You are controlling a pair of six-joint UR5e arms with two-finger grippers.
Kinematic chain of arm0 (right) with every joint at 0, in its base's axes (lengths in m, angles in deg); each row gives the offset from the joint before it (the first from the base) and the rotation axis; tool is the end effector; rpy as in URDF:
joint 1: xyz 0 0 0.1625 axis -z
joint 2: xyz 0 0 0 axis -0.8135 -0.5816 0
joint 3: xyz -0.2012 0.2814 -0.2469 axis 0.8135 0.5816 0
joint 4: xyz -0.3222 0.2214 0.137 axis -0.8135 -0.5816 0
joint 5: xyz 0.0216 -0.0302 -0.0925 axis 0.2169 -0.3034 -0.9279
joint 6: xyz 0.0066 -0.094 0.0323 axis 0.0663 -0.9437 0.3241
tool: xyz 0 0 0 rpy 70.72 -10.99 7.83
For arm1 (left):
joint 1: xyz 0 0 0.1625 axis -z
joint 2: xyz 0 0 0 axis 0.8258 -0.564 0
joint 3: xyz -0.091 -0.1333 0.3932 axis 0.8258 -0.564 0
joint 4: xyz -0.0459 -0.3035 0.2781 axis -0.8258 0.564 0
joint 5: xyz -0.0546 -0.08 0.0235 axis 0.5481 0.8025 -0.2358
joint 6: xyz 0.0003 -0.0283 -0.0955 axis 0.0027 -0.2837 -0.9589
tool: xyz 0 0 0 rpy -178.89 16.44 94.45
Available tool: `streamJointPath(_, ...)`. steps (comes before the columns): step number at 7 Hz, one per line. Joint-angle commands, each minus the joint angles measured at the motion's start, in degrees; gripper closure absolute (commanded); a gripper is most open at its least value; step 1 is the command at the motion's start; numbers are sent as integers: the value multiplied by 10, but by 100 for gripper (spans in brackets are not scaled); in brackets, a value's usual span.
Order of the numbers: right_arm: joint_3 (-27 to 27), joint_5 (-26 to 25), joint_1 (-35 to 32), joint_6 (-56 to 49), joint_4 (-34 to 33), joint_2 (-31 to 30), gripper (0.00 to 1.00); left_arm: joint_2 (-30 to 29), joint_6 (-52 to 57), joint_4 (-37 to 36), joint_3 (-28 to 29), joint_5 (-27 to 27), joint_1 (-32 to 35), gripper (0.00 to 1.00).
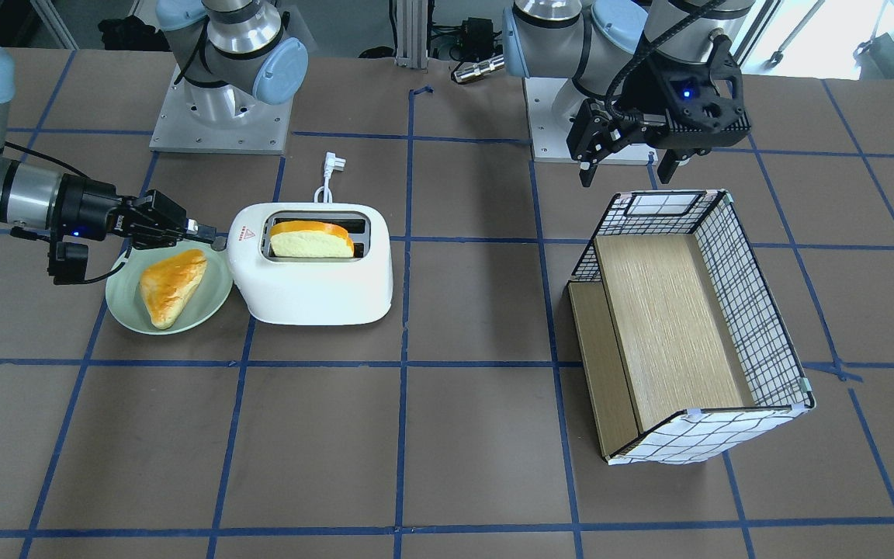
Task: Press toaster with right arm
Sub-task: 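Press the toaster lever down with the right gripper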
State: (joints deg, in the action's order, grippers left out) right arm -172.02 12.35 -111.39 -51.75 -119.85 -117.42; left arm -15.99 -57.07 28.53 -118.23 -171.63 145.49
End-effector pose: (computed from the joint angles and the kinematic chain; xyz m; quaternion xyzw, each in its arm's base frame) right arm -0.0500 -0.4436 0.2398 0.0036 0.8689 0.0526 0.4922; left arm -0.1302 -0.4515 0.4961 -0.0417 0.9986 -0.0319 0.0072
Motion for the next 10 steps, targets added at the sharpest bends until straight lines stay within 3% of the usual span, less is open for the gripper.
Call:
streamJointPath(1,-12,-1,0,3,-21,11,100,0,0,0,0,0,0,0)
streamJointPath(10,-41,-11,0,6,-93,32,100,0,0,0,0,0,0,0)
